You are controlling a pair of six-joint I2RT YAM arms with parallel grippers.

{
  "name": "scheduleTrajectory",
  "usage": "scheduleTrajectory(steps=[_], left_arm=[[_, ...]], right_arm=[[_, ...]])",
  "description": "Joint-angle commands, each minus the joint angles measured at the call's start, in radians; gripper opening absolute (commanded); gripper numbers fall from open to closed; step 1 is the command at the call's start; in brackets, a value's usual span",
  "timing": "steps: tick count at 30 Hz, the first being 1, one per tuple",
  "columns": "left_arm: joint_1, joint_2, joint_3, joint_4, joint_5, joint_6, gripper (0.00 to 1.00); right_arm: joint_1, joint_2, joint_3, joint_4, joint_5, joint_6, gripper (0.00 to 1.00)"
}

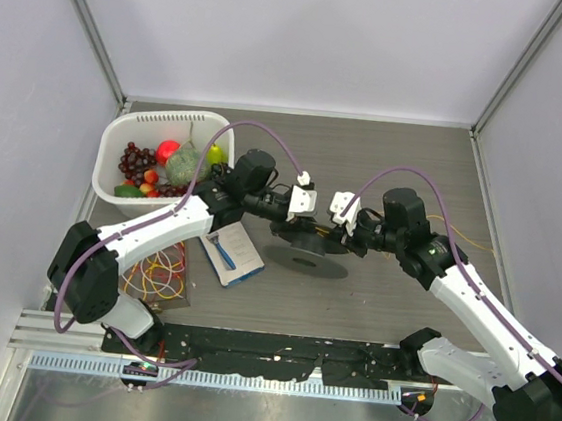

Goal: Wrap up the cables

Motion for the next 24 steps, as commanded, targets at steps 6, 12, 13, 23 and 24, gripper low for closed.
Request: scheduleTrajectory(steps=[6, 12, 13, 23, 24], left_arm=[[-0.013, 0.0, 0.017, 0.043, -0.032, -0.026, 0.0], [0.028, -0.036, -0.011, 0.111, -0.009, -0.127, 0.0], [0.034, -0.047, -0.02, 0.122, 0.005, -0.127, 0.0], [0.106, -0.104, 0.012, 0.175, 0.109, -0.182, 0.0], [0.118, -0.101, 0.026, 0.172, 0.127, -0.196, 0.0]], right_arm=[[0.001, -0.017, 0.046, 0.113, -0.009, 0.033, 0.01], [-0.001, -0.029, 0.05, 0.106, 0.053, 0.081, 0.52], [-0.002, -0.04, 0.048, 0.106, 0.072, 0.09, 0.61], [-0.059, -0.129, 0.005, -0.01, 0.122, 0.055, 0.78], [-0.083, -0.134, 0.0, -0.027, 0.116, 0.04, 0.78]])
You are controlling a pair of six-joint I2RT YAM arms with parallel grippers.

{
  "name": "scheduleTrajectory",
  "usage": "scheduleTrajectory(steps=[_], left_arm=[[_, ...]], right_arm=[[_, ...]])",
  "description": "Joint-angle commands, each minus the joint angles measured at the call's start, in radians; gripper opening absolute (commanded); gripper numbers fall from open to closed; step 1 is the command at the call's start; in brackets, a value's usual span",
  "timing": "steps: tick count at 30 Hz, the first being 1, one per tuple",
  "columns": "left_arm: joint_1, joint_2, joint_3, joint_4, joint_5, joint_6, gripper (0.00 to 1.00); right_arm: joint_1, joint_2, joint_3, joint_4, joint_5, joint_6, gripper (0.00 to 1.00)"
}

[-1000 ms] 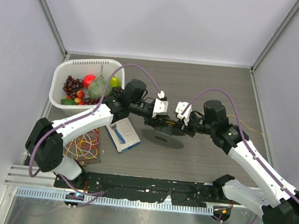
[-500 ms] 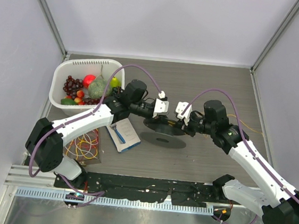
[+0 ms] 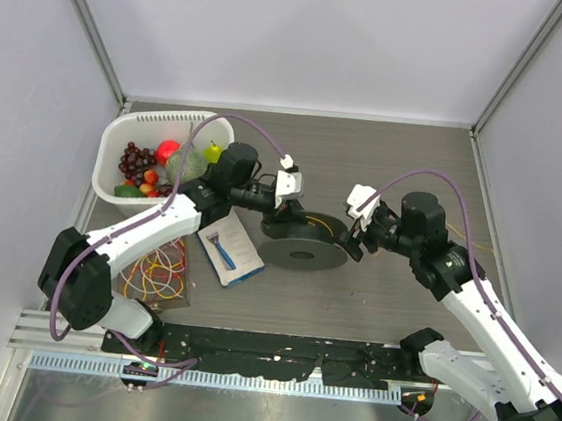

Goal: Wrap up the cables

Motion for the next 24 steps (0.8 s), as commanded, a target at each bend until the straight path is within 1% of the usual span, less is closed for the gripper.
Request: scheduleTrajectory(steps=[1, 2, 5, 8, 9, 12, 18, 21, 22, 23, 24], left_arm=[[0.044, -0.052, 0.092, 0.106, 0.108, -0.071, 0.0], [0.05, -0.054, 0.106, 0.098, 0.119, -0.071, 0.0], [0.073, -0.063, 0.132, 0.057, 0.147, -0.065, 0.0], [0.084, -0.068, 0.15, 0.037, 0.158, -0.056, 0.0], [0.084, -0.066, 0.16, 0.035, 0.156, -0.058, 0.0], [0.086, -0.063, 0.183, 0.035, 0.164, -0.071, 0.0], [0.086, -0.068, 0.216, 0.026, 0.165, -0.088, 0.0], [0.092, -0.075, 0.224, 0.023, 0.165, -0.105, 0.0], [0.092, -0.079, 0.226, 0.023, 0.165, -0.108, 0.0], [0.093, -0.083, 0.227, 0.023, 0.168, -0.108, 0.0], [0.096, -0.085, 0.227, 0.026, 0.167, -0.111, 0.0]], right_arm=[[-0.089, -0.038, -0.016, -0.046, 0.011, -0.037, 0.78], [-0.12, -0.039, -0.02, -0.057, -0.013, -0.058, 0.78], [-0.27, -0.029, -0.028, -0.098, -0.093, -0.136, 0.78], [-0.376, 0.008, -0.022, -0.135, -0.194, -0.206, 0.79], [-0.389, 0.019, -0.023, -0.149, -0.229, -0.245, 0.79], [-0.396, 0.06, -0.054, -0.149, -0.262, -0.301, 0.8], [-0.396, 0.14, -0.109, 0.014, -0.317, -0.286, 0.82], [-0.396, 0.186, -0.105, 0.032, -0.323, -0.279, 0.78], [-0.396, 0.194, -0.105, 0.041, -0.323, -0.279, 0.74], [-0.396, 0.202, -0.106, 0.046, -0.322, -0.279, 0.72], [-0.396, 0.205, -0.108, 0.055, -0.32, -0.276, 0.67]])
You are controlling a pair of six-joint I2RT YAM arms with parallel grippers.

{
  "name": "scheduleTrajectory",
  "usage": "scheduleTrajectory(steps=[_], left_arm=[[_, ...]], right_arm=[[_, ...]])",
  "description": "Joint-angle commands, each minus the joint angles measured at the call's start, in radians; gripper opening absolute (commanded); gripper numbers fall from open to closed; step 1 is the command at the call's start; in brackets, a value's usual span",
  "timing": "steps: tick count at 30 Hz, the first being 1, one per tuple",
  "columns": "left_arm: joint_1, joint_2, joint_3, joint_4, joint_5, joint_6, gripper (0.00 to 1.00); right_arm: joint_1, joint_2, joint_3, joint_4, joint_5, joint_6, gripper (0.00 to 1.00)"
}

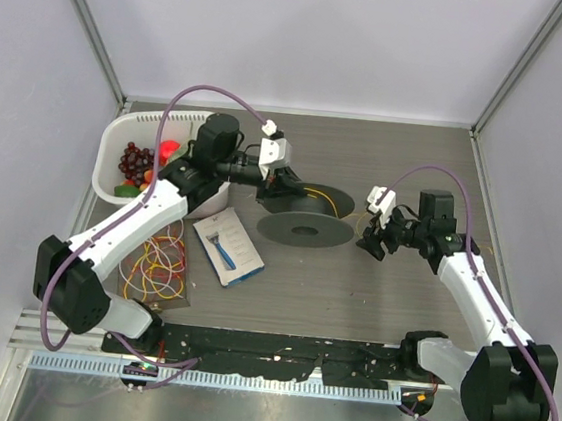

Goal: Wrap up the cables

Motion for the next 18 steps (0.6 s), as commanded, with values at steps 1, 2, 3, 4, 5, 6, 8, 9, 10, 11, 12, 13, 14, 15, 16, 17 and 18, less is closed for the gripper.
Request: scheduleTrajectory(steps=[1, 2, 3, 4, 5, 6, 8, 9, 10, 11, 12, 13, 14, 15, 16, 17, 18], left_arm=[[0.014, -0.053, 0.059, 0.051, 0.034, -0.045, 0.0], [0.022, -0.053, 0.062, 0.071, 0.036, -0.075, 0.0], [0.029, -0.048, 0.067, 0.09, 0.034, -0.105, 0.0], [0.04, -0.045, 0.068, 0.102, 0.03, -0.141, 0.0], [0.051, -0.043, 0.07, 0.141, 0.028, -0.169, 0.0], [0.058, -0.04, 0.071, 0.159, 0.02, -0.192, 0.0], [0.075, -0.039, 0.077, 0.176, 0.01, -0.214, 0.0], [0.08, -0.039, 0.08, 0.188, 0.006, -0.223, 0.0], [0.086, -0.036, 0.079, 0.2, 0.008, -0.234, 0.0], [0.092, -0.036, 0.082, 0.205, 0.008, -0.243, 0.0], [0.097, -0.033, 0.086, 0.209, 0.005, -0.246, 0.0], [0.101, -0.033, 0.087, 0.214, 0.005, -0.247, 0.0], [0.105, -0.033, 0.087, 0.222, 0.002, -0.248, 0.0], [0.111, -0.033, 0.087, 0.228, -0.001, -0.249, 0.0], [0.114, -0.031, 0.09, 0.231, -0.001, -0.249, 0.0], [0.121, -0.028, 0.093, 0.234, -0.001, -0.254, 0.0], [0.126, -0.027, 0.096, 0.235, -0.004, -0.254, 0.0]], right_arm=[[-0.002, 0.018, 0.006, 0.096, -0.041, -0.009, 0.63], [-0.004, 0.021, 0.008, 0.104, -0.037, -0.003, 0.55], [-0.004, 0.023, 0.008, 0.106, -0.034, 0.002, 0.49], [-0.005, 0.024, 0.005, 0.106, -0.027, 0.006, 0.36], [-0.008, 0.023, 0.002, 0.104, -0.026, 0.006, 0.27], [-0.01, 0.023, 0.0, 0.104, -0.011, 0.009, 0.16], [-0.015, 0.017, -0.006, 0.103, 0.0, 0.012, 0.05], [-0.019, 0.014, -0.01, 0.103, 0.003, 0.014, 0.02], [-0.022, 0.011, -0.012, 0.103, 0.009, 0.017, 0.01], [-0.022, 0.006, -0.015, 0.104, 0.011, 0.019, 0.01], [-0.027, 0.006, -0.017, 0.103, 0.011, 0.022, 0.01], [-0.028, 0.004, -0.017, 0.103, 0.013, 0.023, 0.01], [-0.03, 0.001, -0.015, 0.096, 0.014, 0.02, 0.01], [-0.03, 0.001, -0.015, 0.093, 0.016, 0.019, 0.01], [-0.031, 0.0, -0.015, 0.087, 0.016, 0.016, 0.01], [-0.034, 0.0, -0.015, 0.083, 0.017, 0.01, 0.01], [-0.035, -0.002, -0.015, 0.076, 0.017, 0.005, 0.01]])
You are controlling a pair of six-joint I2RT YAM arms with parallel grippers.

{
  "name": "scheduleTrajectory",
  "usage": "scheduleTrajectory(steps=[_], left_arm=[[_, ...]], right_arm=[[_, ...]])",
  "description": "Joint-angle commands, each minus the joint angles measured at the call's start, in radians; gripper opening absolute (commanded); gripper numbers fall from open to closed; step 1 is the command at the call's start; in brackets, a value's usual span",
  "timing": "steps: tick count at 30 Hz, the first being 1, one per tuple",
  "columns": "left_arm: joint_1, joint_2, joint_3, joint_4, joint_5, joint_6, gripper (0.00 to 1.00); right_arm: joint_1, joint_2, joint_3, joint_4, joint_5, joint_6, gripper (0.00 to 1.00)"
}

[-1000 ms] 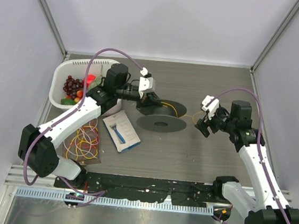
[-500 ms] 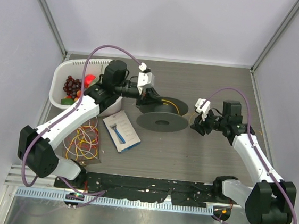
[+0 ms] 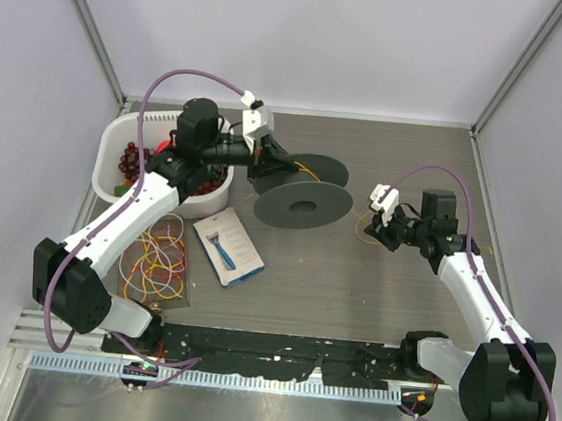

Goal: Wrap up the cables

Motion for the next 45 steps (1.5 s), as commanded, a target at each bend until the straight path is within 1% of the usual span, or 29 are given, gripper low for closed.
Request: scheduleTrajectory(steps=[1, 14, 15, 17, 18, 19, 20, 22, 23, 25, 26, 27, 30, 31, 32, 34, 35, 36, 37, 38, 39, 40, 41, 42, 45], left_arm=[[0.022, -0.023, 0.064, 0.119, 0.004, -0.042, 0.0], [0.034, -0.015, 0.062, 0.16, -0.01, -0.074, 0.0], [0.034, -0.012, 0.064, 0.17, -0.013, -0.074, 0.0], [0.034, 0.0, 0.079, 0.188, -0.025, -0.132, 0.0], [0.034, 0.006, 0.088, 0.197, -0.03, -0.152, 0.0], [0.034, 0.012, 0.097, 0.202, -0.041, -0.172, 0.0], [0.034, 0.02, 0.107, 0.211, -0.057, -0.199, 0.0], [0.033, 0.034, 0.136, 0.21, -0.093, -0.244, 0.0], [0.034, 0.043, 0.153, 0.205, -0.105, -0.262, 0.0], [0.033, 0.052, 0.183, 0.196, -0.139, -0.287, 0.0], [0.034, 0.052, 0.197, 0.191, -0.159, -0.295, 0.0], [0.034, 0.058, 0.218, 0.178, -0.177, -0.298, 0.0], [0.034, 0.072, 0.292, 0.112, -0.24, -0.307, 0.0], [0.036, 0.08, 0.321, 0.09, -0.257, -0.305, 0.0], [0.036, 0.086, 0.346, 0.072, -0.274, -0.301, 0.0], [0.036, 0.096, 0.383, 0.036, -0.3, -0.292, 0.0], [0.036, 0.103, 0.403, 0.018, -0.305, -0.284, 0.0], [0.036, 0.107, 0.413, 0.007, -0.306, -0.281, 0.0], [0.036, 0.11, 0.426, 0.004, -0.308, -0.281, 0.0], [0.036, 0.113, 0.435, -0.002, -0.305, -0.281, 0.0], [0.036, 0.118, 0.447, -0.01, -0.303, -0.279, 0.0], [0.036, 0.12, 0.462, -0.011, -0.303, -0.279, 0.0], [0.036, 0.124, 0.473, -0.01, -0.303, -0.281, 0.0], [0.036, 0.129, 0.485, -0.04, -0.303, -0.281, 0.0], [0.034, 0.136, 0.51, -0.048, -0.289, -0.282, 0.0]], right_arm=[[-0.014, -0.024, -0.001, 0.002, 0.008, -0.013, 0.01], [-0.023, -0.024, 0.007, -0.013, 0.003, -0.02, 0.01], [-0.024, -0.024, 0.01, -0.014, -0.003, -0.016, 0.02], [-0.024, -0.018, 0.022, -0.008, -0.015, 0.007, 0.16], [-0.021, -0.017, 0.032, -0.001, -0.023, 0.028, 0.34], [-0.023, -0.009, 0.036, 0.004, -0.025, 0.044, 0.42], [-0.023, -0.007, 0.045, 0.019, -0.026, 0.07, 0.54], [-0.023, -0.006, 0.058, 0.042, -0.022, 0.117, 0.64], [-0.024, -0.007, 0.068, 0.05, -0.019, 0.147, 0.66], [-0.024, -0.017, 0.075, 0.096, 0.007, 0.225, 0.74], [-0.024, -0.026, 0.078, 0.128, 0.038, 0.248, 0.78], [-0.024, -0.029, 0.079, 0.151, 0.057, 0.306, 0.8], [-0.024, -0.053, 0.065, 0.266, 0.191, 0.407, 0.84], [-0.027, -0.058, 0.056, 0.281, 0.242, 0.433, 0.91], [-0.036, -0.063, 0.052, 0.279, 0.239, 0.422, 0.93], [-0.044, -0.052, 0.055, 0.19, 0.207, 0.279, 0.94], [-0.043, -0.04, 0.076, 0.101, 0.204, 0.194, 0.94], [-0.049, 0.0, 0.088, 0.06, 0.204, 0.162, 0.93], [-0.061, 0.02, 0.117, -0.037, 0.19, 0.085, 0.9], [-0.098, 0.064, 0.134, -0.074, 0.181, 0.022, 0.9], [-0.121, 0.083, 0.157, -0.149, 0.148, -0.011, 0.9], [-0.153, 0.126, 0.173, -0.198, 0.135, -0.102, 0.89], [-0.161, 0.166, 0.194, -0.258, 0.13, -0.135, 0.88], [-0.181, 0.183, 0.2, -0.277, 0.13, -0.186, 0.88], [-0.202, 0.23, 0.208, -0.311, 0.115, -0.264, 0.88]])
